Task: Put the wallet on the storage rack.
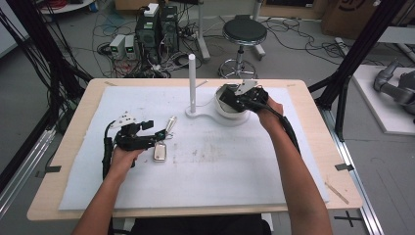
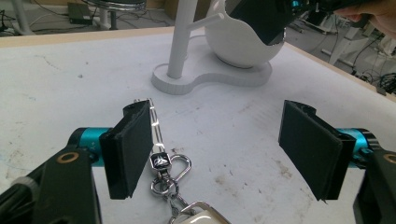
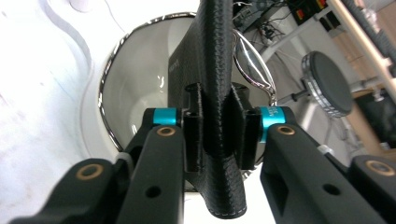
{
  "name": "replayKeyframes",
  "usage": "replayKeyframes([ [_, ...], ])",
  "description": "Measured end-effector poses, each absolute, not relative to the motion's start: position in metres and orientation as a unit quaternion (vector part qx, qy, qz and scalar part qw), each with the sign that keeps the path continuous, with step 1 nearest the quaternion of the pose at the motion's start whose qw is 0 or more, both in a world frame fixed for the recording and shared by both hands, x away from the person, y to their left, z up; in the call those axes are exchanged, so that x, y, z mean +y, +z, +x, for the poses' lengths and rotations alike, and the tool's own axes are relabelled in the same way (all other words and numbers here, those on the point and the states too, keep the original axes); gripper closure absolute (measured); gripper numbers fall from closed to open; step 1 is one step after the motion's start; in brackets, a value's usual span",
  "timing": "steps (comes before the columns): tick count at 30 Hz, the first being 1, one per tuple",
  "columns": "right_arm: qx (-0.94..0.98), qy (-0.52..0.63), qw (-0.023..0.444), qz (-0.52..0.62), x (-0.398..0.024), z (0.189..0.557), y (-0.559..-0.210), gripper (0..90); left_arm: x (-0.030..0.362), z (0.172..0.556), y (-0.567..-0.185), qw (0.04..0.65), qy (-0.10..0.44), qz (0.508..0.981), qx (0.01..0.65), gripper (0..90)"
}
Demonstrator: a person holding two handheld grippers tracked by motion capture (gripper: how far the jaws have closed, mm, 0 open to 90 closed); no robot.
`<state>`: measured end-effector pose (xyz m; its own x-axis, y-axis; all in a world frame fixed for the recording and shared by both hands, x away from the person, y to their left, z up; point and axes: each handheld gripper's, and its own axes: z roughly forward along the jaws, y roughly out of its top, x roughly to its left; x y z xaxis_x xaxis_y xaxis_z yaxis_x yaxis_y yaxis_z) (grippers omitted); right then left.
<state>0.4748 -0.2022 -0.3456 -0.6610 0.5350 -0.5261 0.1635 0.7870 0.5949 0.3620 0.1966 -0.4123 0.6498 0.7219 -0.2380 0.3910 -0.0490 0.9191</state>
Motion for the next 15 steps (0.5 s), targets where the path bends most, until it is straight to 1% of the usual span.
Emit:
replayKeyframes([
  [2, 0.870, 0.275, 0.347, 0.218, -0.205, 0.476, -0.344, 65.6, 0.197, 0.362, -0.412, 0.567, 0.147, 0.709, 0.392, 26.1],
  [4, 0.868, 0.288, 0.332, 0.232, -0.209, 0.477, -0.342, 63.9, 0.197, 0.362, -0.412, 0.567, 0.146, 0.709, 0.392, 26.1],
  [9, 0.862, 0.314, 0.308, 0.252, -0.217, 0.475, -0.338, 64.3, 0.196, 0.362, -0.413, 0.568, 0.146, 0.708, 0.392, 26.1],
  [12, 0.850, 0.347, 0.290, 0.270, -0.222, 0.472, -0.332, 60.8, 0.196, 0.362, -0.413, 0.570, 0.145, 0.707, 0.393, 26.1],
  [15, 0.840, 0.366, 0.284, 0.282, -0.229, 0.469, -0.325, 60.7, 0.196, 0.361, -0.412, 0.570, 0.145, 0.707, 0.392, 26.1],
])
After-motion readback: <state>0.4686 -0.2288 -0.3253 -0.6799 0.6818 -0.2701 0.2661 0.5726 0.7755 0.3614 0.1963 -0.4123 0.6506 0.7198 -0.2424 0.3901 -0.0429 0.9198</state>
